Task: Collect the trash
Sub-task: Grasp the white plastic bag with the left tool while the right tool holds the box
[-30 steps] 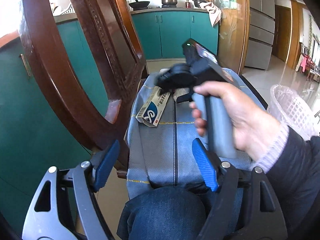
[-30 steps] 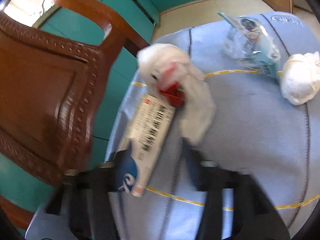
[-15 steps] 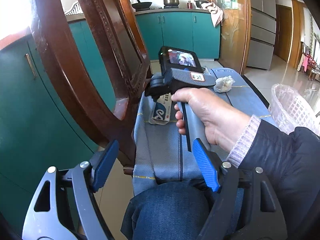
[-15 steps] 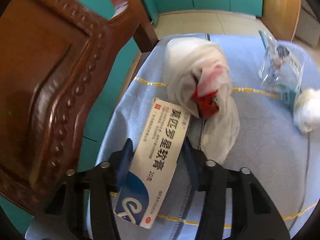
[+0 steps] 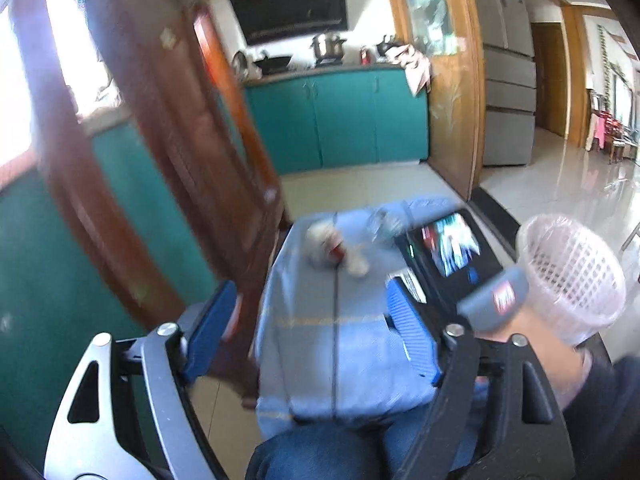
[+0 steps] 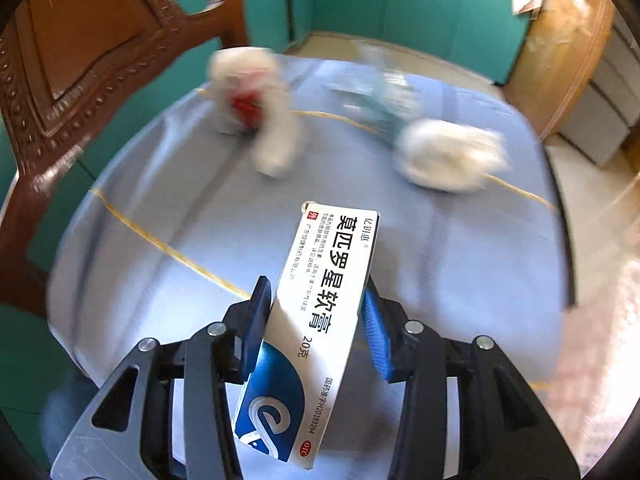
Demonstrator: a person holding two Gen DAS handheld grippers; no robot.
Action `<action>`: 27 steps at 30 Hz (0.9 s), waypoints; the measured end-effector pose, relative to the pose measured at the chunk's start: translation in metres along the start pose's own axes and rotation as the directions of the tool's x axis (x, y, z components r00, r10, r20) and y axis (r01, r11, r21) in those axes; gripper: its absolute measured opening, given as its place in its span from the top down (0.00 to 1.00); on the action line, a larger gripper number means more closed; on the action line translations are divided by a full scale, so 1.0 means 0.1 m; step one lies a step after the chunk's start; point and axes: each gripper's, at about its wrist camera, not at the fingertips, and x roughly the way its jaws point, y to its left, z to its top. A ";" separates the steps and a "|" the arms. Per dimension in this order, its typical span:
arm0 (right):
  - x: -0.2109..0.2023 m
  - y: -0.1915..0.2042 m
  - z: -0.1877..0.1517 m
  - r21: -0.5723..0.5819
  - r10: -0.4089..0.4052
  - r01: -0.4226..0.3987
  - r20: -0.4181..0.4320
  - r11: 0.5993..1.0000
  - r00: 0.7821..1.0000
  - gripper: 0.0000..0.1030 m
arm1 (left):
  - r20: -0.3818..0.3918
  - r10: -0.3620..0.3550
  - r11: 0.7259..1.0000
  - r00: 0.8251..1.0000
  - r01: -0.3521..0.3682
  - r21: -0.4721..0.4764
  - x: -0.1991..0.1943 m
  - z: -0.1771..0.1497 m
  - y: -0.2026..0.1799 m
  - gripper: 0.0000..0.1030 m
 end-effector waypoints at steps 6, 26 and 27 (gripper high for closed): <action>-0.13 -0.17 -0.27 0.041 -0.048 0.047 0.030 0.998 0.998 0.50 | -0.017 0.010 0.997 1.000 -0.008 0.080 0.14 0.03 -0.36 0.13; -0.61 -0.46 -0.77 0.141 0.035 -0.056 0.148 0.988 0.988 0.56 | -0.428 -0.166 0.967 0.889 0.062 -0.246 2.74 0.39 -0.16 0.14; -0.61 -0.47 -0.78 0.145 0.031 -0.053 0.149 0.988 0.988 0.56 | -0.450 -0.141 0.967 0.882 0.026 -0.253 2.89 0.36 -0.17 0.14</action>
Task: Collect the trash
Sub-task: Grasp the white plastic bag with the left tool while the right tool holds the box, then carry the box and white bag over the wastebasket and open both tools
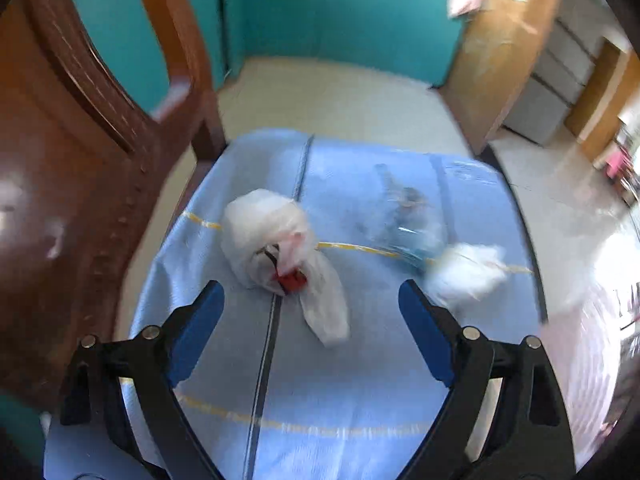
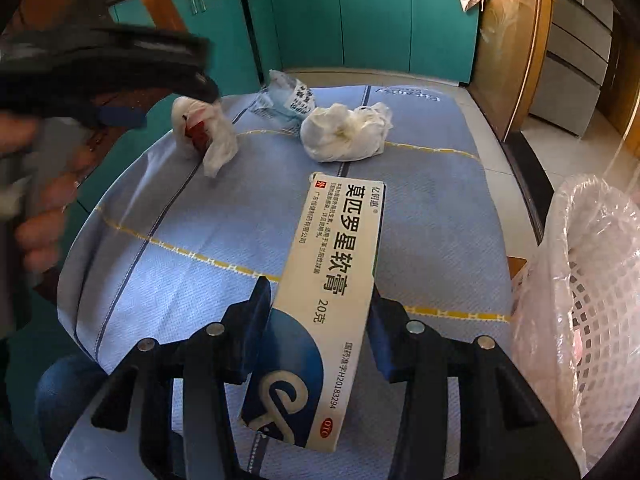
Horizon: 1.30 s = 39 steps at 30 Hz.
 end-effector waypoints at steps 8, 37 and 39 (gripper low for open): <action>0.13 -0.05 0.13 -0.005 -0.029 0.029 -0.005 1.000 1.000 0.55 | -0.066 0.057 0.998 0.996 -0.057 -0.005 0.60 0.02 0.05 0.47; 0.24 -0.01 -0.02 -0.023 -0.095 0.094 -0.041 0.995 0.995 0.33 | -0.070 -0.041 0.998 0.997 0.044 0.045 0.05 -0.76 0.22 0.38; 0.25 0.04 -0.04 -0.052 -0.114 0.112 -0.026 0.992 0.993 0.41 | -0.066 -0.058 0.997 0.996 0.061 0.051 0.07 -0.77 0.19 0.46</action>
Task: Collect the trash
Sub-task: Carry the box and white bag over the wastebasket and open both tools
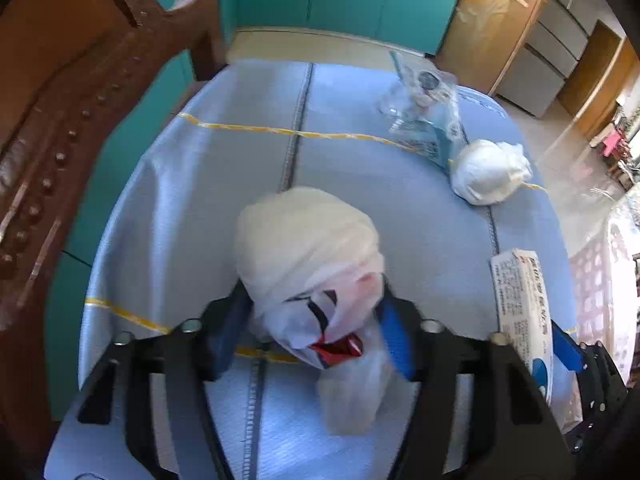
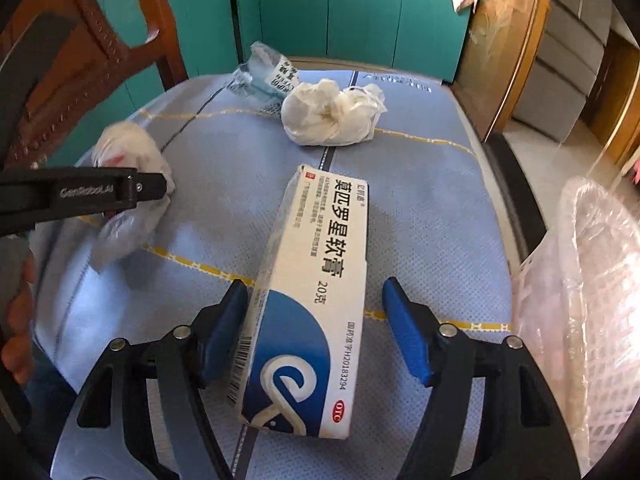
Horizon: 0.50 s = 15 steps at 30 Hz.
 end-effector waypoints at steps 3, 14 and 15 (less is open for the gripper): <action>-0.02 0.03 0.00 -0.012 0.014 -0.014 0.011 1.000 1.000 0.55 | 0.043 0.010 1.000 0.999 -0.011 0.017 -0.05 -0.02 -0.04 0.60; -0.46 -0.03 0.16 0.006 -0.032 0.032 0.128 0.999 0.991 0.55 | 0.207 0.099 0.994 0.973 -0.106 0.024 -0.70 -0.14 -0.11 0.62; -0.55 -0.04 0.19 0.005 -0.045 0.045 0.150 0.999 0.988 0.55 | 0.234 0.106 0.993 0.966 -0.116 0.031 -0.80 -0.16 -0.14 0.62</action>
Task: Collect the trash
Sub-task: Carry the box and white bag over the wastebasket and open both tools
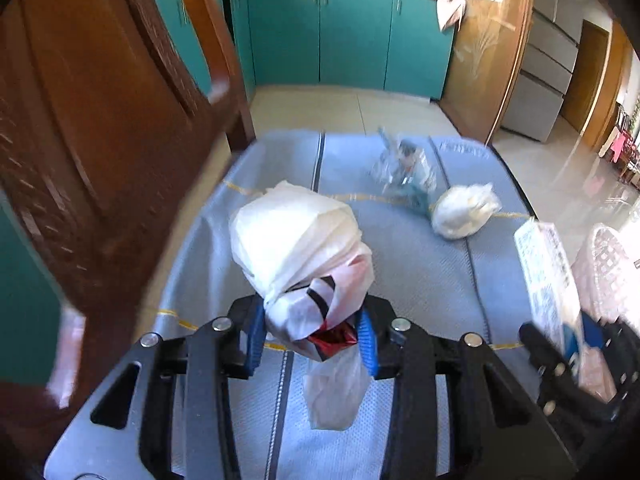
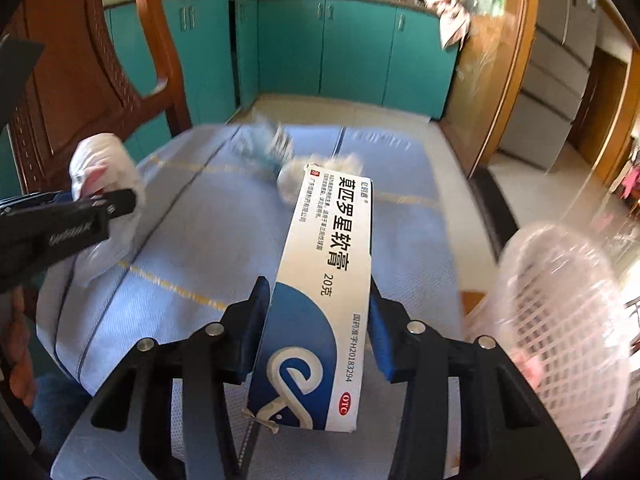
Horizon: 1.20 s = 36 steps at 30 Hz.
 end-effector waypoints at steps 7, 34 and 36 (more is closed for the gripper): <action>-0.42 -0.06 0.20 -0.012 -0.045 0.047 0.105 0.999 0.993 0.55 | 0.162 0.032 0.998 0.986 -0.041 0.052 -0.65 0.03 -0.13 0.62; -1.21 -0.07 0.18 0.026 -0.076 0.072 0.245 0.997 0.967 0.55 | 0.347 0.045 0.997 0.937 -0.064 0.044 -1.62 -0.29 -0.15 0.62; -1.23 -0.07 0.18 0.026 -0.077 0.073 0.248 0.997 0.966 0.55 | 0.348 0.044 0.997 0.936 -0.063 0.044 -1.63 -0.31 -0.16 0.62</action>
